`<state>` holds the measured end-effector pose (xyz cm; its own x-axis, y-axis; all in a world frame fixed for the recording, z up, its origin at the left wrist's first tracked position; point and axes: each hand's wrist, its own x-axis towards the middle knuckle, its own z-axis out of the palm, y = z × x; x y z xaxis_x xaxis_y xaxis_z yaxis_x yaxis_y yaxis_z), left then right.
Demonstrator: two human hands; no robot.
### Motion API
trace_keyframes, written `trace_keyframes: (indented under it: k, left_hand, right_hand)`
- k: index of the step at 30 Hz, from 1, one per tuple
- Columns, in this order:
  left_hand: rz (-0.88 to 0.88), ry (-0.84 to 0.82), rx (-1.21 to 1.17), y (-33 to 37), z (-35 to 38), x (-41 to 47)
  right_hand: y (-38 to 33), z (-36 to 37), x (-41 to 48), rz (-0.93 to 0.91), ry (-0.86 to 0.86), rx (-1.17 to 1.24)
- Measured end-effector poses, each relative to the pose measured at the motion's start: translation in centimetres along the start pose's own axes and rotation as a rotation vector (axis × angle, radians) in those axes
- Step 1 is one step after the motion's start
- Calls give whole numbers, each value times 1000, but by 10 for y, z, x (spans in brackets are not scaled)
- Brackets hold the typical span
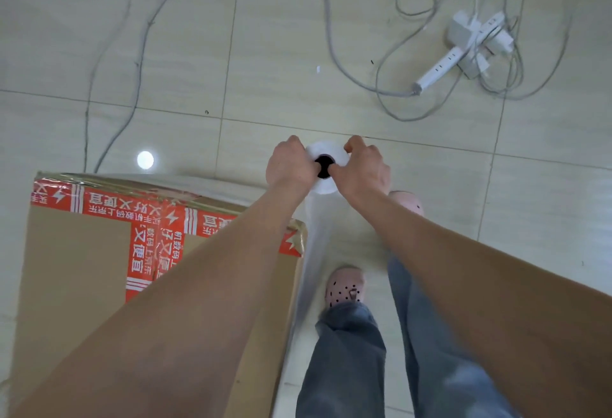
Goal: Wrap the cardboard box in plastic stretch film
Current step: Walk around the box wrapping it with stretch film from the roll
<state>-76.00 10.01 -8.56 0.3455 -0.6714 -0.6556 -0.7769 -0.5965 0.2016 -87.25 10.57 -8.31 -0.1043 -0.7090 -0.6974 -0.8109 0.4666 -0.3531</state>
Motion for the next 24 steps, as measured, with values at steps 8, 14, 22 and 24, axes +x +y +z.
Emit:
trace_keyframes:
  k: [8,14,22,24]
  left_hand:
    - [134,40,69,12,-5,17]
    - [-21,37,-35,13,-17,24]
    - [-266,164,-212,-13,-39,36]
    - [-269,167,-226,-18,-40,36]
  right_hand:
    - [-23,-16,32,-229,-14,-271]
    - [-39,-25,45,-367,-73,-364]
    - [-83,0,49,-291,-92,-232]
    - [-86,4,51,-309,-105,-244]
